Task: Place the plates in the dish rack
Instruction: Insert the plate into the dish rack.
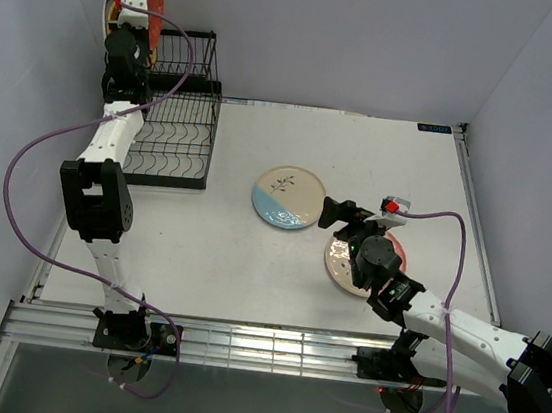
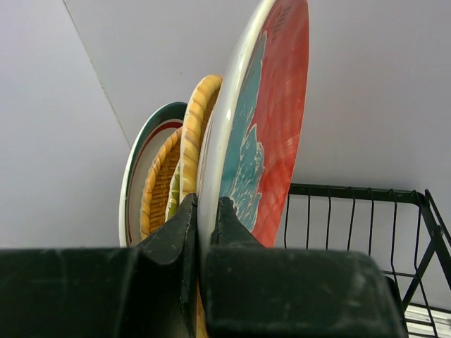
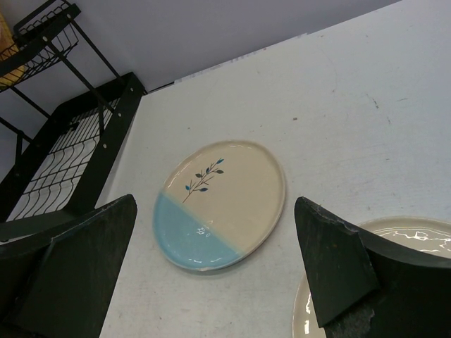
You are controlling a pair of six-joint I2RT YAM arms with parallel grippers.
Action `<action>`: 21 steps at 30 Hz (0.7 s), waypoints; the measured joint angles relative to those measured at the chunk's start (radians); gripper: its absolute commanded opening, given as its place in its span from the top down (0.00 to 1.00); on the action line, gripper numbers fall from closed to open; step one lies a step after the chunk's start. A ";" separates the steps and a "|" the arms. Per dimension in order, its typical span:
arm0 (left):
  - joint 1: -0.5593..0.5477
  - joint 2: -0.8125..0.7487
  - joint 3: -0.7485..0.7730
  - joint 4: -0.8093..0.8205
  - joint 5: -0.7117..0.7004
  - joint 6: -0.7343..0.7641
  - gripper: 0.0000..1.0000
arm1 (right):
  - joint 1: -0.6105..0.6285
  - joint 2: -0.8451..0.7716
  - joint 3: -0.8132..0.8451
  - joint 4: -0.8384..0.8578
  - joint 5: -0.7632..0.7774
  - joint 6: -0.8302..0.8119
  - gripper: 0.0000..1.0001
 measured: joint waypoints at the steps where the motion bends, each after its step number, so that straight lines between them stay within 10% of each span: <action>1: 0.002 0.000 -0.002 -0.002 0.007 -0.004 1.00 | 0.000 0.000 0.000 0.000 0.000 0.000 0.02; 21: 0.013 0.002 -0.069 -0.001 0.077 -0.043 1.00 | 0.000 0.002 0.000 0.002 -0.003 0.000 0.02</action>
